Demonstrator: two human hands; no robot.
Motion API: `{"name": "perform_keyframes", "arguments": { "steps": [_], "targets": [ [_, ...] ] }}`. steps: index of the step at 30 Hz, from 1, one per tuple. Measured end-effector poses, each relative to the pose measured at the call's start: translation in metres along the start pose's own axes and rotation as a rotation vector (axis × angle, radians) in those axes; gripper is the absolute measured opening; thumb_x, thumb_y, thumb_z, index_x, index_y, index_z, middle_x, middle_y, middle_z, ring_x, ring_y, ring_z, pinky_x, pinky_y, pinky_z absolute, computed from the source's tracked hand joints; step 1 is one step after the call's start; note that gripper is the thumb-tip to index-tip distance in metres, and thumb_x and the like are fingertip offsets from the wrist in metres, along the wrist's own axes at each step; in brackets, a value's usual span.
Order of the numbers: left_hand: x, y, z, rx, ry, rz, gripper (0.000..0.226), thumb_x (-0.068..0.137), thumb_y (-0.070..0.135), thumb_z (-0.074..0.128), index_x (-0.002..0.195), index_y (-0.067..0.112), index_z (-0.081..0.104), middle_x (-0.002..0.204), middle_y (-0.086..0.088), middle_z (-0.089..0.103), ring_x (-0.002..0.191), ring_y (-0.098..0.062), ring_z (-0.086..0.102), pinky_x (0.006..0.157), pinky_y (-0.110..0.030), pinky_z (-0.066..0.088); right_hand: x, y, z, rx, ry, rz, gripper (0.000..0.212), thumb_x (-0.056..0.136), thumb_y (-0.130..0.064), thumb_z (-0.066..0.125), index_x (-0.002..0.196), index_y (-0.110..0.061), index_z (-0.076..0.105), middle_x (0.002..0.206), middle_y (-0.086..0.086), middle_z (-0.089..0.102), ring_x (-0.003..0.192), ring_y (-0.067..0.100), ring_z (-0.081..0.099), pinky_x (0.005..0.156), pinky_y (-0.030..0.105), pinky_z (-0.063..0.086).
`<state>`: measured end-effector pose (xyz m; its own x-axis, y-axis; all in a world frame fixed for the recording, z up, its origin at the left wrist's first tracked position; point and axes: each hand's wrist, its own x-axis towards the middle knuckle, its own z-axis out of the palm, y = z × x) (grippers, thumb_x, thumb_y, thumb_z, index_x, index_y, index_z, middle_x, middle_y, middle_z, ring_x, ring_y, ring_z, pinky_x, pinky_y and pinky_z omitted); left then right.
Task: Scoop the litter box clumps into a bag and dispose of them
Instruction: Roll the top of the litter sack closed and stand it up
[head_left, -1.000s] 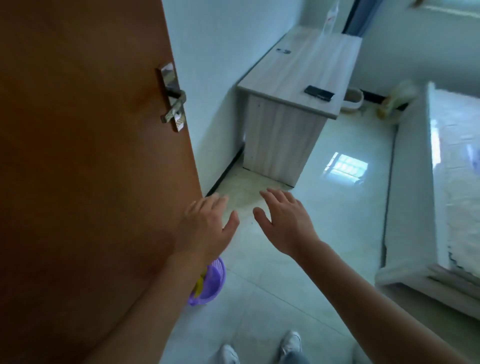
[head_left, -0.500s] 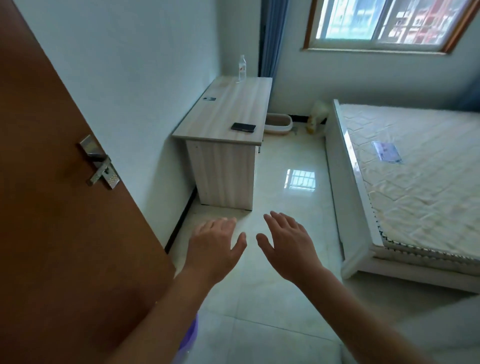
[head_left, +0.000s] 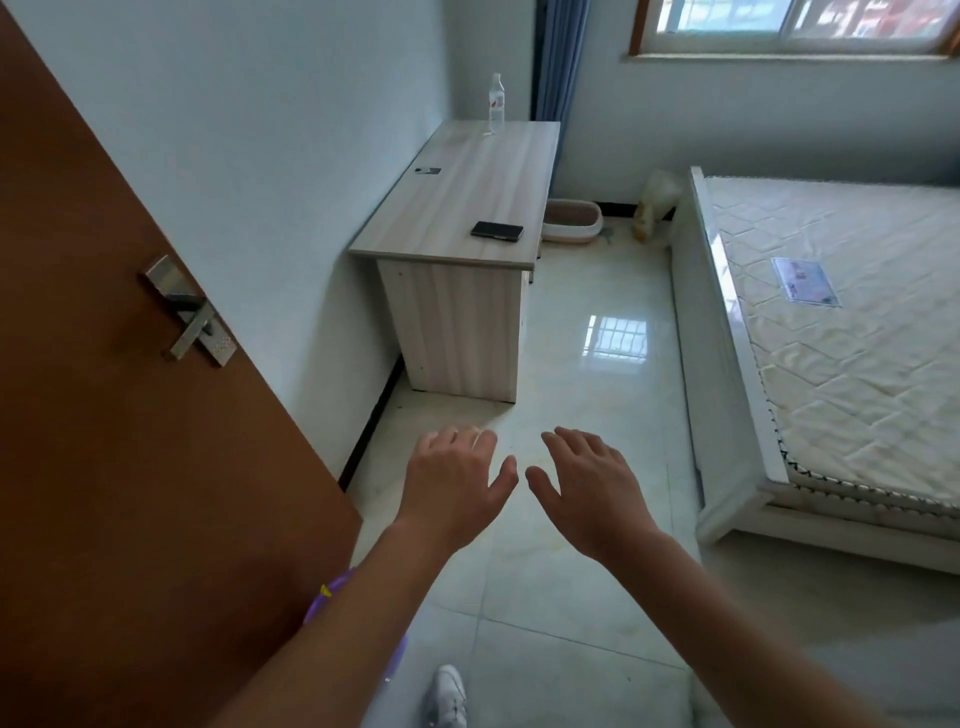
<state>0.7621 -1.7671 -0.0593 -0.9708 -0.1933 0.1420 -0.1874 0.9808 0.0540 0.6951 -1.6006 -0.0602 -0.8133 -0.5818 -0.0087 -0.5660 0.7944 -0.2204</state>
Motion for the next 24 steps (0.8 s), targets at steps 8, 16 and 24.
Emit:
{"name": "perform_keyframes", "arguments": {
  "steps": [8, 16, 24],
  "targets": [
    [0.082, -0.041, 0.029, -0.044, 0.017, 0.118, 0.062, 0.095, 0.056, 0.021, 0.115, 0.018, 0.065, 0.108, -0.002, 0.071, 0.092, -0.022, 0.065, 0.084, -0.035, 0.05, 0.065, -0.005, 0.004, -0.116, -0.027, 0.126, 0.06, 0.1, -0.055, 0.032, 0.148, -0.018, 0.04, 0.152, 0.002, 0.044, 0.142, 0.022, 0.038, 0.114, 0.038, 0.031],
    [0.156, -0.053, 0.041, -0.023, 0.065, 0.244, 0.057, 0.095, 0.054, 0.028, 0.102, 0.016, 0.07, 0.093, -0.003, 0.071, 0.08, -0.023, 0.064, 0.076, -0.036, 0.049, 0.116, 0.011, -0.011, -0.124, 0.009, 0.224, 0.058, 0.101, -0.053, 0.032, 0.146, -0.018, 0.042, 0.15, 0.002, 0.046, 0.14, 0.022, 0.039, 0.113, 0.038, 0.032],
    [0.254, -0.029, 0.051, 0.012, 0.128, 0.254, 0.051, 0.096, 0.052, 0.027, 0.09, 0.019, 0.065, 0.081, 0.001, 0.066, 0.068, -0.022, 0.058, 0.066, -0.033, 0.041, 0.189, 0.075, -0.015, -0.091, 0.073, 0.221, 0.054, 0.1, -0.05, 0.037, 0.14, -0.016, 0.049, 0.142, 0.003, 0.054, 0.134, 0.024, 0.046, 0.109, 0.039, 0.036]
  ]
}}
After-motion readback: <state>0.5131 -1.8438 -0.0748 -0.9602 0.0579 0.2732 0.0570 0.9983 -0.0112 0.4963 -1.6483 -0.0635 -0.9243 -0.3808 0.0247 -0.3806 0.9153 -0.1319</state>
